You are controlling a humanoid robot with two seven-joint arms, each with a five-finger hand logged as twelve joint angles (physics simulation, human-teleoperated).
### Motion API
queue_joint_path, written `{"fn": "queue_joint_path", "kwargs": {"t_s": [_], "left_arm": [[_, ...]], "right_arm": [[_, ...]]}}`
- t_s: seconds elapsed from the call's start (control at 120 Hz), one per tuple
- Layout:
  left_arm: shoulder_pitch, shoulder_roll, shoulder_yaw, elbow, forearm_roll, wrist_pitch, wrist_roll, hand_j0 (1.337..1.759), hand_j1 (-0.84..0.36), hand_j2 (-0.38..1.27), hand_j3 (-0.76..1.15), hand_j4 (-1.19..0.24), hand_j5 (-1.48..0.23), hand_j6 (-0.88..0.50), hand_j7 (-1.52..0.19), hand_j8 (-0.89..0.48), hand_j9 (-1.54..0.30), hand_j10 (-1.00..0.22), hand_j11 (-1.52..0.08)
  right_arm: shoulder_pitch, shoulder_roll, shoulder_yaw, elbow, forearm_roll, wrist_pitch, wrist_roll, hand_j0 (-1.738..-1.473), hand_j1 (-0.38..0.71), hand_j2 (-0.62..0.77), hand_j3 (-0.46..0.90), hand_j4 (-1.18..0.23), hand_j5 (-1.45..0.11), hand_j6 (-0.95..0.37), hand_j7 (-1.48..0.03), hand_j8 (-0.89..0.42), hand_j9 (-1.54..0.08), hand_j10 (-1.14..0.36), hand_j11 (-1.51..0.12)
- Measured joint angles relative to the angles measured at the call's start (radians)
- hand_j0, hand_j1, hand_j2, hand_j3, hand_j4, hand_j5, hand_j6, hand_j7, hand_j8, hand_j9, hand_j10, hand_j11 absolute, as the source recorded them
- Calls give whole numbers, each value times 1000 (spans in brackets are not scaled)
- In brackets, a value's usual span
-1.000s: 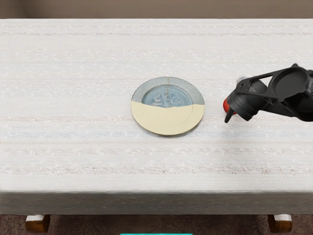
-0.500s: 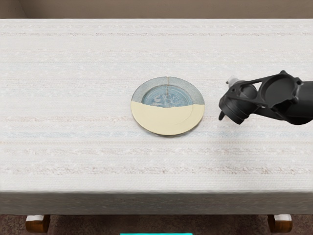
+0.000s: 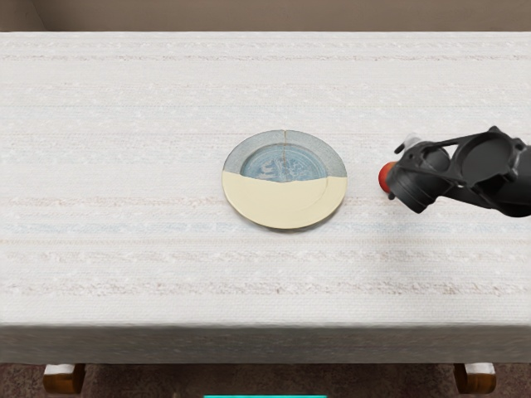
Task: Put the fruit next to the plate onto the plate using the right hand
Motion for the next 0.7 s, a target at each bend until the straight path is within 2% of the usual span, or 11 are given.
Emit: {"fn": "queue_joint_path", "kwargs": {"t_s": [0.408,0.7], "left_arm": [[0,0,0,0,0,0,0,1658,69,47,0,-234,-304,-234,-304,-234,-304,-234,-304],[0,0,0,0,0,0,0,1658,69,47,0,-234,-304,-234,-304,-234,-304,-234,-304]], "right_arm": [[-5,29,8,-21,-3,0,0,-1658,20,-61,0,-309,-401,-310,-401,-310,-401,-309,-401],[-20,39,8,-48,-3,0,0,-1658,140,-80,0,-409,-531,-409,-530,-409,-531,-409,-530]]}}
